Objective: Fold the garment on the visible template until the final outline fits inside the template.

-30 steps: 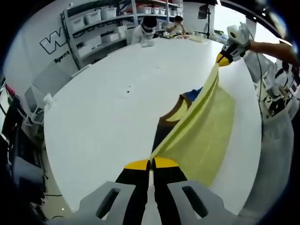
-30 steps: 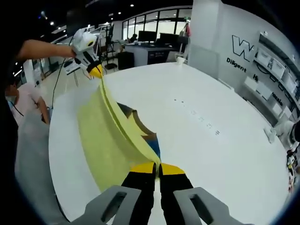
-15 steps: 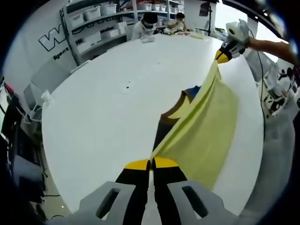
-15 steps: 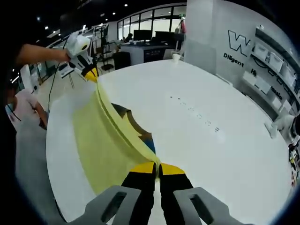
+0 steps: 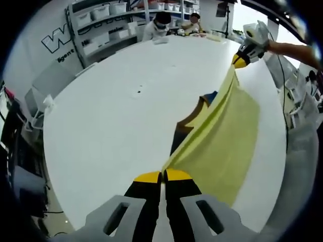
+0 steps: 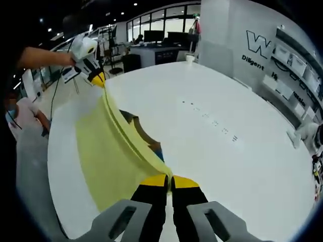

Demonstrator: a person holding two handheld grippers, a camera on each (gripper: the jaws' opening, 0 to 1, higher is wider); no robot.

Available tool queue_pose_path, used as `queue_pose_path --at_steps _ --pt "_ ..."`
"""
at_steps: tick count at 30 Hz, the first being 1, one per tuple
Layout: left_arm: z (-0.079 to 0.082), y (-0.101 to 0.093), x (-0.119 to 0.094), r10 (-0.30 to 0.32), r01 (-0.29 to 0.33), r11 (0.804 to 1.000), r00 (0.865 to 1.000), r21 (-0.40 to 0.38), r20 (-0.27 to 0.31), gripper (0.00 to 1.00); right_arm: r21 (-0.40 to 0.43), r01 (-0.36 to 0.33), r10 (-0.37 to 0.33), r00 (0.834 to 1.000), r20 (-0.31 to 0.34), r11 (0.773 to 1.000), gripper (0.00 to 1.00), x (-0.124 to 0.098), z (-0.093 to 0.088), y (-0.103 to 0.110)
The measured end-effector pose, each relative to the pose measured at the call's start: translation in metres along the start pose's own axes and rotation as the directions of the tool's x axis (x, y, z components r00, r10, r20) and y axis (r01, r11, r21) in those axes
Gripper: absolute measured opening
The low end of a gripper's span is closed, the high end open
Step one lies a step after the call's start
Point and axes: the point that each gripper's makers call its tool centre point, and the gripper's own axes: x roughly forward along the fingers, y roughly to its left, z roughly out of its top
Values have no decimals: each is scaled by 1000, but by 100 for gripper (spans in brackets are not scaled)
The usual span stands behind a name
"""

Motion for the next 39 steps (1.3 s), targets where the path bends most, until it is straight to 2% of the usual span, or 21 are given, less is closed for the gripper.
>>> queue_pose_path --at_steps 7,15,27,35,39 --pt "0 3 11 2 -2 1000 1000 -1 -1 3 13 12 -12 1000 -2 1000 0 3 -2 -4" --pt "-4 6 23 8 -8 1000 1000 -6 -13 3 34 19 -18 1000 -11 999 0 10 -12 -6" --pt "-6 14 35 19 -20 999 999 -32 -29 3 39 35 -35 999 -8 999 0 23 -13 -13" --pt "-7 17 40 35 -37 998 998 -54 -44 3 86 47 -46 999 -10 995 0 33 -15 -19" --pt "-11 17 47 47 -49 998 997 -30 -52 3 89 53 -52 998 -19 995 0 38 -18 -19"
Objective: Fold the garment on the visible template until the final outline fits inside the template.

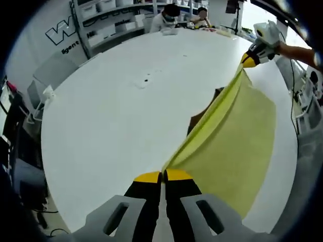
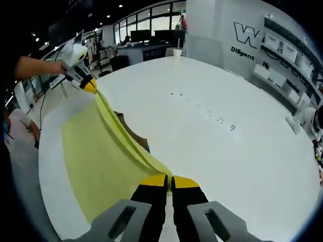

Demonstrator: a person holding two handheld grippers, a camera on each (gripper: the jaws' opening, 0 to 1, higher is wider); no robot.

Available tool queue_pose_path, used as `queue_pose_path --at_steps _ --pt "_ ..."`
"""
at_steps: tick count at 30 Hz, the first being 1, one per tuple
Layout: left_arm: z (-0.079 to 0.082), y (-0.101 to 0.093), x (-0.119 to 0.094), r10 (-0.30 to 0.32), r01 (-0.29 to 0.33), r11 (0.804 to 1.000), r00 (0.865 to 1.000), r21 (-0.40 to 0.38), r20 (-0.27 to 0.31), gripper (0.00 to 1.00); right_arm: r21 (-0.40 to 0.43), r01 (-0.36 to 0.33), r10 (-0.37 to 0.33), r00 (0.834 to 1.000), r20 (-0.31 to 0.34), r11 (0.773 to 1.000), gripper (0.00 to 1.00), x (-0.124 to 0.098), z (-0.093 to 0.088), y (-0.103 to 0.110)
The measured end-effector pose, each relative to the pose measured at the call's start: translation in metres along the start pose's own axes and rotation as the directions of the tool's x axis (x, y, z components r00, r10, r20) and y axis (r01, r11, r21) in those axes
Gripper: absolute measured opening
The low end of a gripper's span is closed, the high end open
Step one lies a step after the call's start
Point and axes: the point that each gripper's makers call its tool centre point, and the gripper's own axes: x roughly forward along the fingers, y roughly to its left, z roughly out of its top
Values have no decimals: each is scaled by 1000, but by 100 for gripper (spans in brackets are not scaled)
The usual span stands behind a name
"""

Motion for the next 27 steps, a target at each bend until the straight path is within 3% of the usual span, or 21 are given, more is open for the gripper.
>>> queue_pose_path --at_steps 27 --pt "-10 3 26 13 -16 999 998 -52 -62 3 46 24 -21 999 -50 999 0 27 -19 -7"
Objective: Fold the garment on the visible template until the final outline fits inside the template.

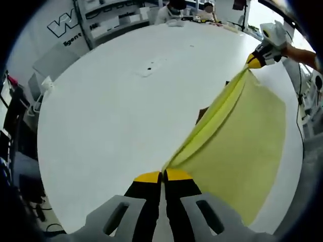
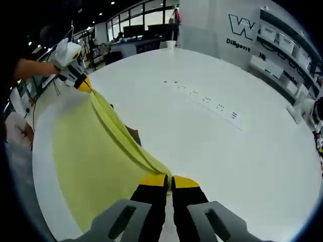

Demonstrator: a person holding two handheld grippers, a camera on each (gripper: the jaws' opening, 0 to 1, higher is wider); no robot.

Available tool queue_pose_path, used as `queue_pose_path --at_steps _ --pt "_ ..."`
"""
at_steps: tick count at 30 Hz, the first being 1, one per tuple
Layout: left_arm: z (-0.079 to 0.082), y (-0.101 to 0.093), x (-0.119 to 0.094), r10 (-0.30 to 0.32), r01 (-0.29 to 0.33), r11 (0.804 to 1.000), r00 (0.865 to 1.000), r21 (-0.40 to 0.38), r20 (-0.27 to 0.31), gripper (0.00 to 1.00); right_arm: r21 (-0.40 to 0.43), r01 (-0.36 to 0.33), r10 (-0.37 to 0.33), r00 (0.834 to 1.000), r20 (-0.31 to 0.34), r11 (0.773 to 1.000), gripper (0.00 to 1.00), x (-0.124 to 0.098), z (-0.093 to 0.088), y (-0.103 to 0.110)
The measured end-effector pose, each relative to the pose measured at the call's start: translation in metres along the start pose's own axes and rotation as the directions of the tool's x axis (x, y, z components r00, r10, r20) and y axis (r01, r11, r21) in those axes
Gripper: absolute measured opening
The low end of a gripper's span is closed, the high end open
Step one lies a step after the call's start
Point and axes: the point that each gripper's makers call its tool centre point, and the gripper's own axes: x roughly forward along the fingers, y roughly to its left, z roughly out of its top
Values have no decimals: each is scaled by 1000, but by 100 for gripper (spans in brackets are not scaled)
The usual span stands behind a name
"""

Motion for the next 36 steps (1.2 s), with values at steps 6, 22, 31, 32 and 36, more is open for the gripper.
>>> queue_pose_path --at_steps 6,22,31,32,36 --pt "-2 0 3 0 0 1000 1000 3 -7 3 13 6 -6 1000 -2 1000 0 7 -3 -3" --pt "-1 2 9 4 -5 998 1000 66 16 9 -85 26 -25 1000 7 996 0 16 0 -7" --pt "3 6 5 34 -41 993 997 114 66 20 -135 34 -31 999 24 990 9 13 3 -6" --pt "4 9 4 45 -56 990 996 131 81 22 -145 38 -35 999 27 989 11 12 3 -7" --pt "4 16 -3 67 -82 988 992 132 110 25 -144 46 -40 998 42 988 18 7 4 -8"
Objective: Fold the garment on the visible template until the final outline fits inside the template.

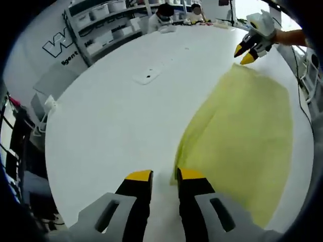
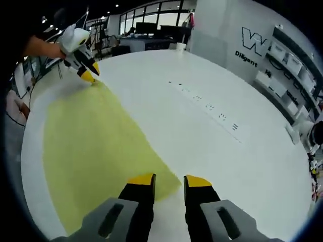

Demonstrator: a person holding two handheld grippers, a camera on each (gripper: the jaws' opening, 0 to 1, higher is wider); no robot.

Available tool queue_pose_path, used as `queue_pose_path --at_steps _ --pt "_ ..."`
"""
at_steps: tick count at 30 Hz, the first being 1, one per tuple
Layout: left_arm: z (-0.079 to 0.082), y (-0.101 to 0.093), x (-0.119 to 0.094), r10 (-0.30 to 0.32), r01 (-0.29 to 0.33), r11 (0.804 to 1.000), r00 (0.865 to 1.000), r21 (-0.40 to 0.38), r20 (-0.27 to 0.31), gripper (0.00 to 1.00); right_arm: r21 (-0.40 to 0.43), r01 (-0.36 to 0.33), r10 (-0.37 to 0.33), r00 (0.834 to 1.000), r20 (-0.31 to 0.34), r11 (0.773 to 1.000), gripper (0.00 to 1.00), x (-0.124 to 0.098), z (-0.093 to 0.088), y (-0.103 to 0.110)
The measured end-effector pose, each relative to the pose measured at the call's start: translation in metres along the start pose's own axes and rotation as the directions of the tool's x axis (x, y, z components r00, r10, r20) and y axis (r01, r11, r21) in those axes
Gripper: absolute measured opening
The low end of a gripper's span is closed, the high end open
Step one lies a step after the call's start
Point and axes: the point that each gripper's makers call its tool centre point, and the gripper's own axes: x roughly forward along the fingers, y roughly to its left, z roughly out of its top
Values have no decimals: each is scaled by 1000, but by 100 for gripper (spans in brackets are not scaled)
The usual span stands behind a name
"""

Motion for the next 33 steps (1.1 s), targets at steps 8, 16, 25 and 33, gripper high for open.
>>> queue_pose_path --at_steps 8,16,25,33 --pt "13 -20 -8 -34 28 998 994 62 100 24 -42 -16 18 999 50 999 15 -5 6 12" --pt "4 -37 11 -97 95 995 994 31 49 26 26 -100 100 995 6 995 15 5 -9 30" --pt "0 -37 18 -87 88 996 996 -30 27 27 72 -120 120 993 6 990 23 16 -19 30" --pt "-2 -35 12 -49 50 997 999 -56 14 31 71 -85 84 996 9 994 25 16 -17 31"
